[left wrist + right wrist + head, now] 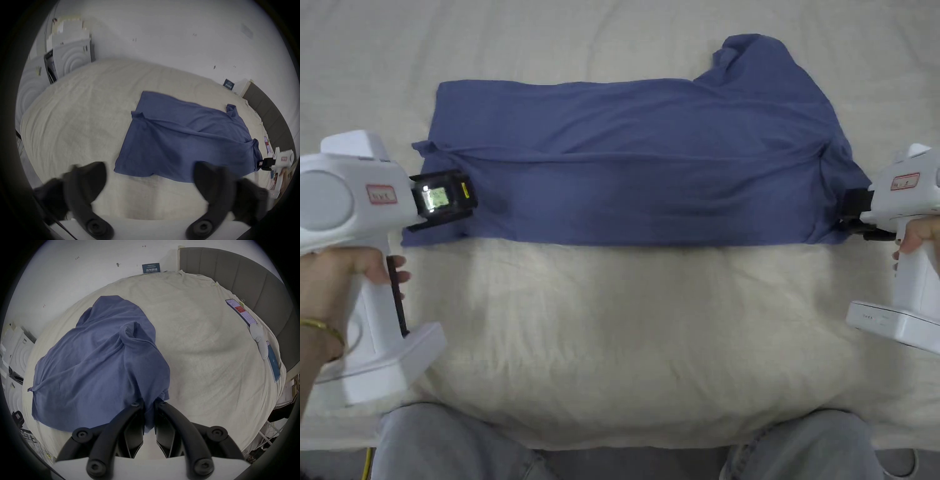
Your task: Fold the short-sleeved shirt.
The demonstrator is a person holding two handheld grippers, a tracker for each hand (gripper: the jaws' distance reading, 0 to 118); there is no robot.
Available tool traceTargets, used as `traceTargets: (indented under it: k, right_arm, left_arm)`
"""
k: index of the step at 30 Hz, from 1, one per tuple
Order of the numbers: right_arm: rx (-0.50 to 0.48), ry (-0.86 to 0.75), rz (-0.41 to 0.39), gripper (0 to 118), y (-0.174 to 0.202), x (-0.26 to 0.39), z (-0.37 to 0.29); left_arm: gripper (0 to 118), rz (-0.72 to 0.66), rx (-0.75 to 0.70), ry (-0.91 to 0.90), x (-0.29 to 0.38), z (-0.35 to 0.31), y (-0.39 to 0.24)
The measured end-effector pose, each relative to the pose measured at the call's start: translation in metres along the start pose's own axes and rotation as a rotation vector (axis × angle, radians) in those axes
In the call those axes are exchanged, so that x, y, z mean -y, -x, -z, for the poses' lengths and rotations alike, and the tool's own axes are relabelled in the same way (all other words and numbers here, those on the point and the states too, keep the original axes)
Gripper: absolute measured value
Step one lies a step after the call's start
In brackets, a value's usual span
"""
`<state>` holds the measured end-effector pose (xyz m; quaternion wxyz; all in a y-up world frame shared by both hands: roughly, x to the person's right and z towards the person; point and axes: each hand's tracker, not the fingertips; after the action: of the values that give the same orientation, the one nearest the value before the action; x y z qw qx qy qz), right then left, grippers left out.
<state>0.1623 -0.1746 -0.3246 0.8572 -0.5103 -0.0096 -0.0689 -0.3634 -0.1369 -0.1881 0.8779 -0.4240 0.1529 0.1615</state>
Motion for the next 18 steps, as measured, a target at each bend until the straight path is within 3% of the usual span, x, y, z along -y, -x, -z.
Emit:
traceTargets:
  k: [9,13,16,18]
  right_arm:
    - [0.018,0.007,-0.014,8,0.002,0.001,0.005]
    - [0.017,0.011,0.001,8,0.000,0.001,0.006]
    - [0.017,0.012,-0.003,8,-0.001,0.002,0.006]
    - [0.018,0.014,-0.011,8,-0.001,0.002,0.006]
  left_arm:
    - [116,0.055,-0.149,0.182,-0.030,0.064,0.012]
    - [72,0.064,-0.174,0.287,-0.025,0.084,0.016]
    - [52,0.028,-0.152,0.268,-0.022,0.083,0.016]
    - [14,0.060,-0.116,0.263,-0.023,0.080,0.014]
